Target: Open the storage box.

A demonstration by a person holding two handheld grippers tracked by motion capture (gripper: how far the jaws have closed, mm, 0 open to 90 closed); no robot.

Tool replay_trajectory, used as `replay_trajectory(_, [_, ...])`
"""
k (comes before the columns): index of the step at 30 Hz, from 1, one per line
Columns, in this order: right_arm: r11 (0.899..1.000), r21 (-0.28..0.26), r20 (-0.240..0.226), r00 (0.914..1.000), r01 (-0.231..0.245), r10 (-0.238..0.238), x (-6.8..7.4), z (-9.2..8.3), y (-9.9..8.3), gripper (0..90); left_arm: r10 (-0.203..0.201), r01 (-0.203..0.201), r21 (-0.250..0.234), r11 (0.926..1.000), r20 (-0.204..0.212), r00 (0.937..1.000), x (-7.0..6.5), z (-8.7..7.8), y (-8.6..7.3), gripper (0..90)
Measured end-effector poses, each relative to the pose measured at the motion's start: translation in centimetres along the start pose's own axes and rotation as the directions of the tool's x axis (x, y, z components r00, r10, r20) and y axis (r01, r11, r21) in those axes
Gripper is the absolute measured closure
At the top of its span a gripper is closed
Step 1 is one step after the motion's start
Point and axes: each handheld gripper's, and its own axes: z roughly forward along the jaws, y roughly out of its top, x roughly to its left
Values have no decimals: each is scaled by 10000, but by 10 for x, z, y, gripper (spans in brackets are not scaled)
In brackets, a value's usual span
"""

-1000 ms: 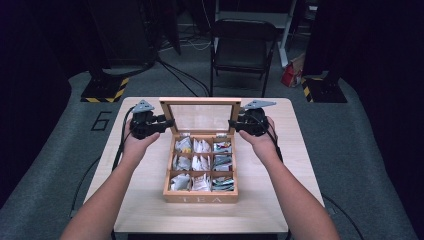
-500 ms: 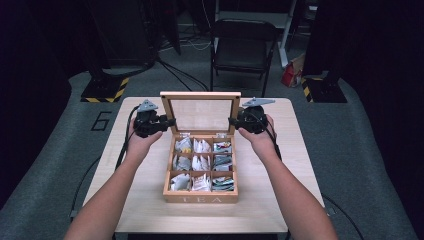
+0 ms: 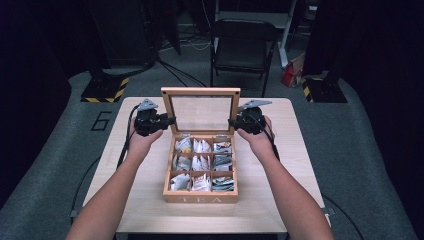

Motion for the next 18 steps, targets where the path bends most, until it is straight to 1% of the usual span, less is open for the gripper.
replay_trajectory(2, [10000,10,-20,10000,-32,32,-1,1,0,631,29,-30,149,9999,84,10000,1,2,-1,616])
replay_trajectory(4, [10000,25,71,10000,-21,20,0,1,1,633,71,-74,347,9994,91,9999,3,4,-3,617])
replay_trajectory(5, [10000,33,76,10000,-50,49,0,1,1,633,-10,7,366,9993,80,10000,3,5,-3,620])
replay_trajectory(8, [10000,33,93,9999,-59,58,-1,2,1,633,16,-18,482,9988,45,10000,4,8,-4,638])
replay_trajectory(10, [9999,20,86,9999,-109,109,-1,3,2,623,-24,25,404,9992,-10,10000,4,10,-4,642])
replay_trajectory(13, [9997,23,113,9996,-256,256,-1,3,2,558,11,-9,373,9993,-29,10000,5,11,-5,649])
replay_trajectory(14, [9997,14,153,9996,-227,226,-1,3,2,558,5,-4,371,9993,-37,10000,5,12,-4,650])
replay_trajectory(16, [9994,59,139,9993,-353,353,0,2,1,558,-16,18,351,9994,-60,10000,6,13,-4,653])
replay_trajectory(18, [9995,-10,203,9993,-305,305,0,0,0,558,-41,43,340,9994,-74,10000,6,14,-4,654])
